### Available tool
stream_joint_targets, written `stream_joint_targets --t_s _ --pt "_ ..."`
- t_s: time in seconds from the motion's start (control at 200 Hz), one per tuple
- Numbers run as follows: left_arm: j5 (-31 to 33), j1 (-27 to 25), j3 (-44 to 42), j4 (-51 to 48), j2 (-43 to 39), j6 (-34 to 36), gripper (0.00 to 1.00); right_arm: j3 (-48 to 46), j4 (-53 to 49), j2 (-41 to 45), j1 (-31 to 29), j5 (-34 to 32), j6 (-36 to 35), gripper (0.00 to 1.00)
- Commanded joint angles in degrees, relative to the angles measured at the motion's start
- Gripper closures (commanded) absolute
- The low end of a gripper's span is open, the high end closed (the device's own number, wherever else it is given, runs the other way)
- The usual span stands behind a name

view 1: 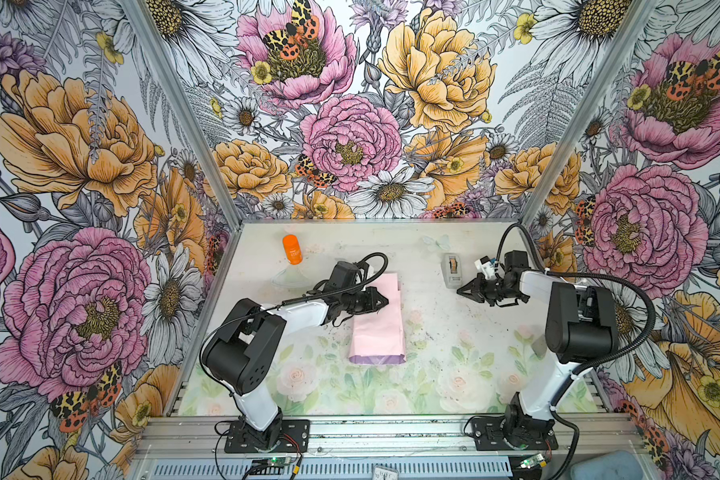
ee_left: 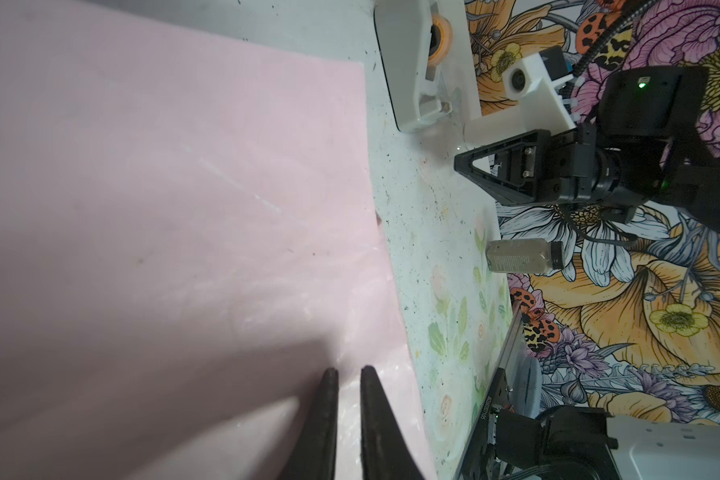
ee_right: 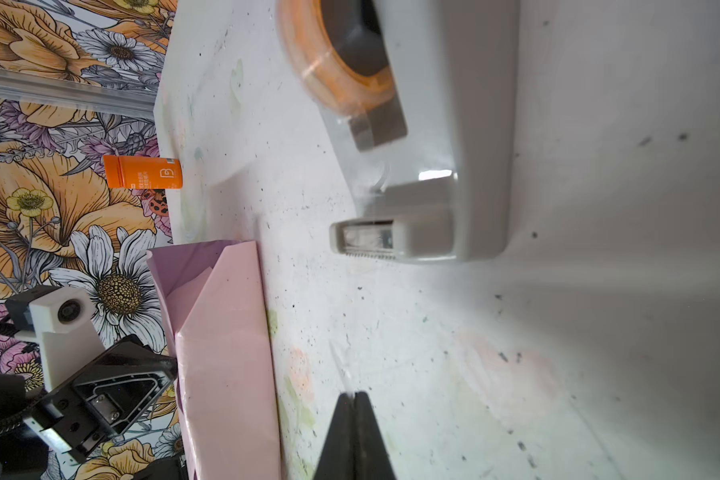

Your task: Wrap the gift box in paper

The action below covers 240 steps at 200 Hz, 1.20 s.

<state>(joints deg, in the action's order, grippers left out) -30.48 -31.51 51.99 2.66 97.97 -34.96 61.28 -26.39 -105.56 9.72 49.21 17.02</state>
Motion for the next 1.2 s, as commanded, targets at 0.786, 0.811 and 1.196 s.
stream_joint_targets --t_s 0.786,0.811,1.196 --pt "4.78 -0.62 -2.33 -6.16 0.69 1.30 0.85 1.83 3.71 -6.40 -1.71 -7.44 8.94 1.00" --pt "4.80 -0.58 -2.41 -6.17 0.62 1.34 0.85 1.82 3.77 -6.41 -1.78 -7.88 9.23 1.00" --pt "4.98 -0.50 -2.48 -6.17 0.29 1.39 0.85 1.60 3.69 -5.60 -2.09 -12.71 14.16 1.00"
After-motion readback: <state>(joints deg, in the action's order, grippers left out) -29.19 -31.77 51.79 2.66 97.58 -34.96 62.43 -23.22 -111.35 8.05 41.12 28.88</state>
